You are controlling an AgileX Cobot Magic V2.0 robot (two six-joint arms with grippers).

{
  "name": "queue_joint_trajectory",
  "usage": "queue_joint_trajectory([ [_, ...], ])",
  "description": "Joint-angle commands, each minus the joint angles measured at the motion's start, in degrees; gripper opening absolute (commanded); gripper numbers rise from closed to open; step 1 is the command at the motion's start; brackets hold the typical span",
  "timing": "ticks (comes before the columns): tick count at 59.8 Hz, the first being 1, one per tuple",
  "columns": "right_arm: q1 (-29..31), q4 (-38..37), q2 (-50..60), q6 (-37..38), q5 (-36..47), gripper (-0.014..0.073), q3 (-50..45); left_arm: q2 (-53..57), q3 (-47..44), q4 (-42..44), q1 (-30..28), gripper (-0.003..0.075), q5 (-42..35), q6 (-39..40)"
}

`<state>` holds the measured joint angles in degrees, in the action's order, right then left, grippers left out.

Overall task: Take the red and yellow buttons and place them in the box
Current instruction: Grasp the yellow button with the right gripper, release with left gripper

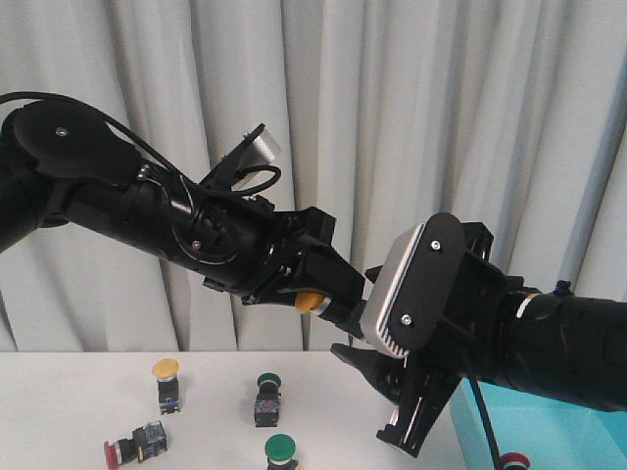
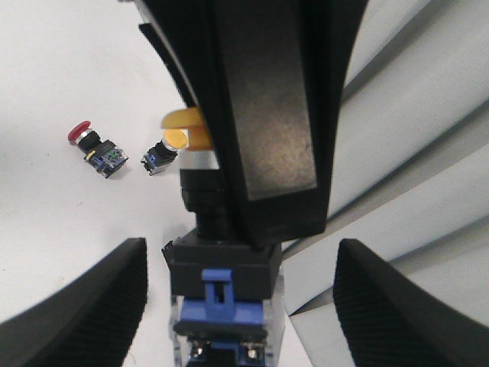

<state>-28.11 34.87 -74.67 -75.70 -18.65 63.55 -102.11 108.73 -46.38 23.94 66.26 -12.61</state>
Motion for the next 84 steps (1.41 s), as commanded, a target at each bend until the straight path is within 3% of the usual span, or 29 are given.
queue_joint_trajectory([
  [1, 0.16, 0.49, 1.03, 0.37, 3.46, 0.0475, 1.86, 3.06, 1.68, -3.9, 0.31, 0.0004, -1.35, 1.42],
  [27, 0.16, -1.82, -0.14, 3.96, 3.29, 0.0146, 1.86, 3.21, 1.68, -3.92, 0.31, 0.0004, 1.19, 1.36],
  [36, 0.16, -1.82, -0.14, 3.96, 3.15, 0.0078, 1.86, 3.21, 1.68, -2.65, 0.31, 0.0013, 0.99, 1.17],
  [45, 0.16, -1.82, -0.14, 4.09, 2.16, 0.0068, 1.86, 3.21, 1.68, 0.39, 0.31, 0.0049, 0.55, 1.35],
  [55, 0.16, -1.82, -0.14, 4.09, 1.29, 0.0071, 1.86, 3.21, 1.68, 2.68, 0.31, 0.0166, 1.39, 1.34],
  [74, 0.16, -2.08, -0.14, 4.09, 1.06, 0.0076, 1.86, 3.21, 1.68, 0.39, 0.31, 0.0517, -1.57, 0.37],
  [84, 0.16, -2.26, -0.14, 4.09, 1.06, 0.0079, 1.86, 3.21, 1.68, -4.63, 0.31, 0.0578, -1.38, -4.65],
])
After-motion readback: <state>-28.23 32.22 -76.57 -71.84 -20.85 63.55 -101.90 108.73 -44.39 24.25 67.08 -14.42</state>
